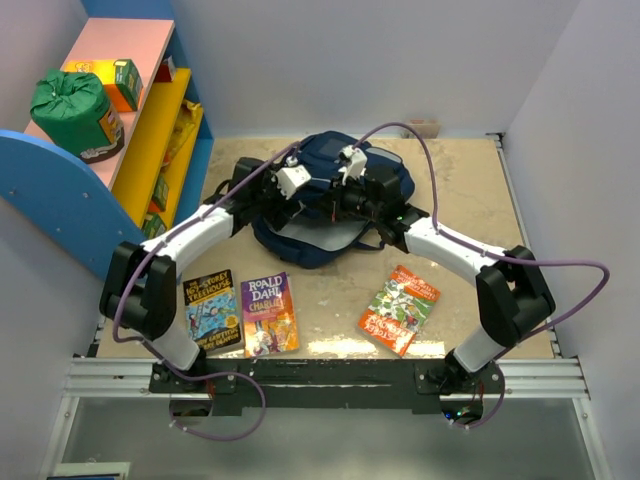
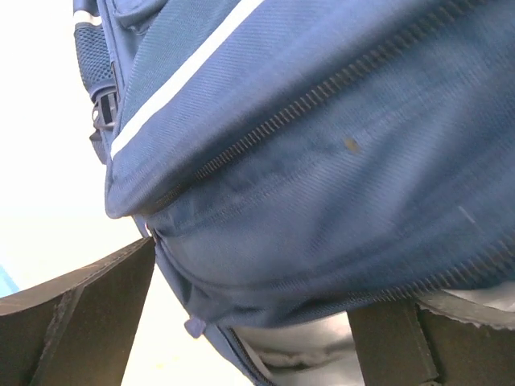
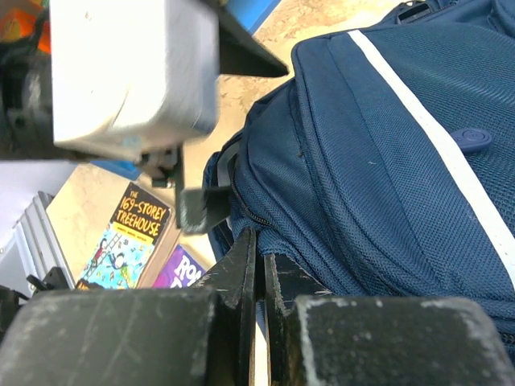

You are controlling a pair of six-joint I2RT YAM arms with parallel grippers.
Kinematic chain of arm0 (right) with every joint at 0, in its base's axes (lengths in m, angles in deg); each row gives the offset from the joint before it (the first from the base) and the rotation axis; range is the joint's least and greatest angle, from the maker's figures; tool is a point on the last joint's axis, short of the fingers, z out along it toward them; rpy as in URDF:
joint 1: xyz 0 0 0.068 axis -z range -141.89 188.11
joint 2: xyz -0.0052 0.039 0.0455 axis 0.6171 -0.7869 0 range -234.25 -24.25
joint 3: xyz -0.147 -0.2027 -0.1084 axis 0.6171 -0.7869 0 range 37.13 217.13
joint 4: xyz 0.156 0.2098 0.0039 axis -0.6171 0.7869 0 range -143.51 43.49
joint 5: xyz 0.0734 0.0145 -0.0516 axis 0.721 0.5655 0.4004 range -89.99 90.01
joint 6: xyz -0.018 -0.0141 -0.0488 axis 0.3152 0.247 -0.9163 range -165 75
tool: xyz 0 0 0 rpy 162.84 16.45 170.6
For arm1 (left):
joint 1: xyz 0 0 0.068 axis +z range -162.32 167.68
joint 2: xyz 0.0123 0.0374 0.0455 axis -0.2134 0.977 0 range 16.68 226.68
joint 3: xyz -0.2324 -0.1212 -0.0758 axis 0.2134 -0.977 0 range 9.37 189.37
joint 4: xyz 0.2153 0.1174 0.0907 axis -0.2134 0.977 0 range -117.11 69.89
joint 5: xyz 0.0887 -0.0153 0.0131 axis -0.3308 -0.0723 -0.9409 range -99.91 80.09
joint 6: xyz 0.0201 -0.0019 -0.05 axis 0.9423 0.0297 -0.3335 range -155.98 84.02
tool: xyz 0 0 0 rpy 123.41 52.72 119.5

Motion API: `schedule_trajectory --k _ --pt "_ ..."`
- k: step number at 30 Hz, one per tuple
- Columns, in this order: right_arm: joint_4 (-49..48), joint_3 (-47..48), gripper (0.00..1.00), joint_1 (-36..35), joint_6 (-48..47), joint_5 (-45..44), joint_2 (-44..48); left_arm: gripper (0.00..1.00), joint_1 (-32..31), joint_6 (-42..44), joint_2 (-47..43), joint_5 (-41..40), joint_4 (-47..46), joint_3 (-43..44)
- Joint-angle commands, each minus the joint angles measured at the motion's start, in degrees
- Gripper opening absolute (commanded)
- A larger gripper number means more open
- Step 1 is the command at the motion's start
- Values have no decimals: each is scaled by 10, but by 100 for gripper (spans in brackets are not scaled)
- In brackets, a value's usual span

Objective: Pack the student bag
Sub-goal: Pick up the book from the center of the board.

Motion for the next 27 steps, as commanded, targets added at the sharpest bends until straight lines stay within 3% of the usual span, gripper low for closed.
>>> schedule_trajectory --k 1,6,9,12,17,20,21,22,24,25,27 --pt "-44 18 0 -11 -6 69 24 90 -1 26 -59 -33 -110 -41" --pt "-47 30 0 -4 1 93 15 66 -1 89 -105 47 -151 -101" --pt "-56 30 0 0 7 101 13 43 0 90 -99 74 -145 -91" --pt "-56 34 0 2 10 103 5 0 0 88 -98 97 -138 -88" --pt "-30 49 2 14 -7 31 -22 0 -1 59 -106 68 -152 -92" --pt "-16 62 17 23 -8 0 -44 0 -1 23 -119 9 -176 -100" --pt "-9 65 24 24 -10 -40 -48 0 -1 3 -126 -4 -184 -103" --pt "-4 68 40 24 -17 -58 -48 0 -3 -1 -129 -19 -190 -105" --pt "20 78 52 24 -21 -104 -47 0 -8 -19 -135 -87 -211 -113" --pt "30 80 66 23 -26 -114 -37 0 -12 -21 -135 -101 -211 -112" --pt "48 62 77 24 -30 -132 -15 0 -19 -33 -127 -168 -211 -106"
